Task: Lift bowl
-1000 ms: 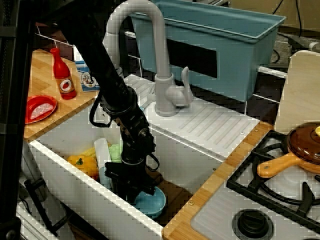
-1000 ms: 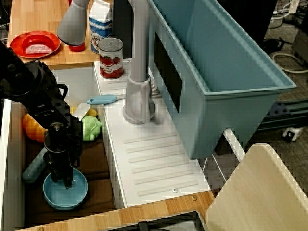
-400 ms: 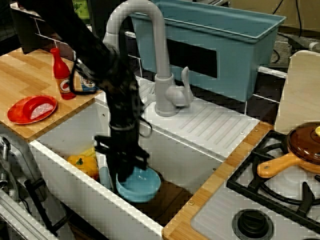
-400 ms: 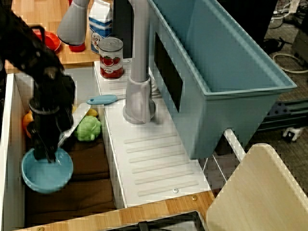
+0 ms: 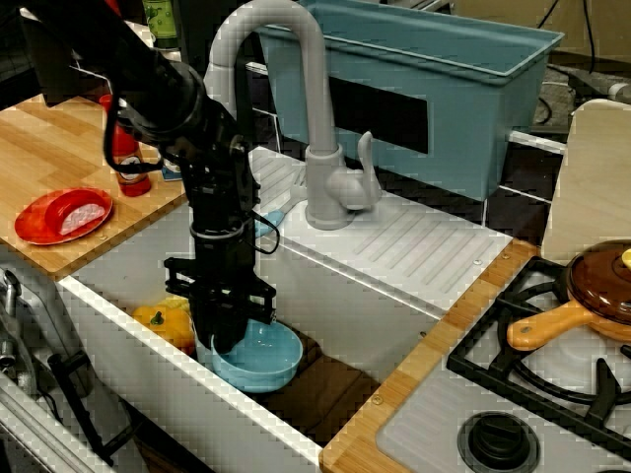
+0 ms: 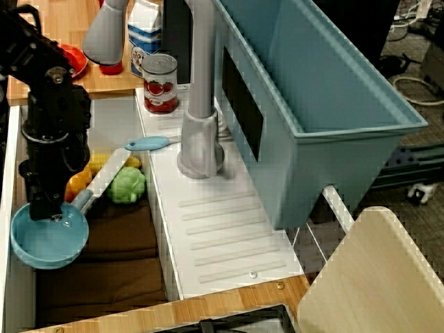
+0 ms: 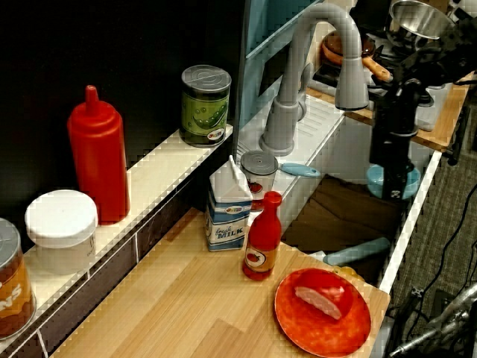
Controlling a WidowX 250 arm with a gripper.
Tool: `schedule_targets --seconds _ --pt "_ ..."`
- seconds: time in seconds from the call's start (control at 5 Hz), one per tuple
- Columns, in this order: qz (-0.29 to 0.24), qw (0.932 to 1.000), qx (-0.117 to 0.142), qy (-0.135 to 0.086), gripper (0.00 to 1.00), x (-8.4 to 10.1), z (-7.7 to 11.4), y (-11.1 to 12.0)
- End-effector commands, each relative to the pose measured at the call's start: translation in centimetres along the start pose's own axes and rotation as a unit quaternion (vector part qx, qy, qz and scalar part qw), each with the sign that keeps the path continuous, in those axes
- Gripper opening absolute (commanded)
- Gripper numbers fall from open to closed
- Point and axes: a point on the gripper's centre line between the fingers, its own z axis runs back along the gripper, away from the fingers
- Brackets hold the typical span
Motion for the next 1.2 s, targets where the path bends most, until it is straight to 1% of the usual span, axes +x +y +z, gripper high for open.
schedule_targets --seconds 0.0,0.2,0.4,0.6,0.8,1.0 --pt "-0.014 0.9996 -0.015 -0.019 0.00 -1.8 4.2 -1.8" --pt "-0.018 0.9996 -0.014 -0.015 0.00 -2.6 5.9 -4.2" --pt "-0.039 0.9989 -0.024 -0.003 0.00 -3.2 8.7 -6.3" --pt "-0.054 0.9976 -0.043 -0.006 0.00 -3.9 11.8 -6.8" --pt "-0.060 0.9971 -0.044 -0.015 0.00 -4.4 14.2 -6.5" --pt "-0.064 0.9964 -0.052 -0.018 0.00 -4.6 14.8 -6.2"
